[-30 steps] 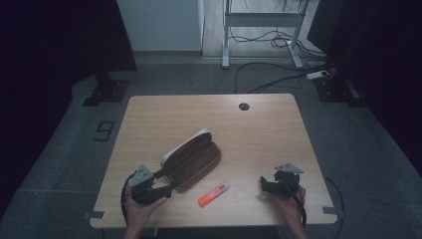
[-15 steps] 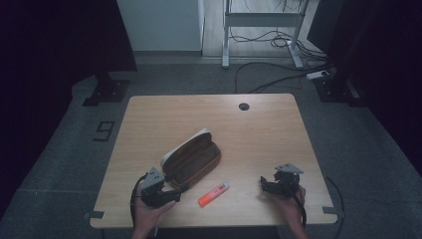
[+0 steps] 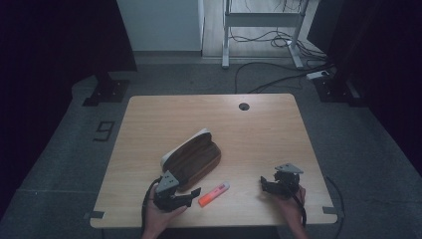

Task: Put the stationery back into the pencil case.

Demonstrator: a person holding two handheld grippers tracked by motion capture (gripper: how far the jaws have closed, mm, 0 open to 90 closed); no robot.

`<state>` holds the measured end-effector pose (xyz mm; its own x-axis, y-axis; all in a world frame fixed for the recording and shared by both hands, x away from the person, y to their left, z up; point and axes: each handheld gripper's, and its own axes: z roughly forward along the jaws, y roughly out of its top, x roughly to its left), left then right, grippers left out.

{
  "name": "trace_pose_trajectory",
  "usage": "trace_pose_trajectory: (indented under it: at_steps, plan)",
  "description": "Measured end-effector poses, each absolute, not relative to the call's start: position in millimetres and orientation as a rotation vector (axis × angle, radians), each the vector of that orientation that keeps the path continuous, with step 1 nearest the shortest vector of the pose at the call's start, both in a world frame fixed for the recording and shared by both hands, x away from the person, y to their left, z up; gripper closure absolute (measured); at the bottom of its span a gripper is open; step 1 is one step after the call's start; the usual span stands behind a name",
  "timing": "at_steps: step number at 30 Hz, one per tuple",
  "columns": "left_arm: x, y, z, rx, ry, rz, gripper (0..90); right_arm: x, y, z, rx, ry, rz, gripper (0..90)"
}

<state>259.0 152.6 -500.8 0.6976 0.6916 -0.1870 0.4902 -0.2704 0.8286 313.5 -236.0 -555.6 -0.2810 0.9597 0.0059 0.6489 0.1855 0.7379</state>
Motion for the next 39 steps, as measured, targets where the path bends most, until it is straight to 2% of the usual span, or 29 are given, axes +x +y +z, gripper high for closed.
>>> trace_pose_trajectory:
  at_steps: [22, 39]
  plan:
    - [257.1, 115.3, -528.6, 2.093, 0.882, 0.224, 39.0, 313.5, -236.0, -555.6, 1.505, 2.003, 0.888, 10.6]
    - [259.4, 106.1, -540.4, 2.160, 0.916, 0.196, 45.4, 313.5, -236.0, -555.6, 1.505, 2.003, 0.889, 10.7]
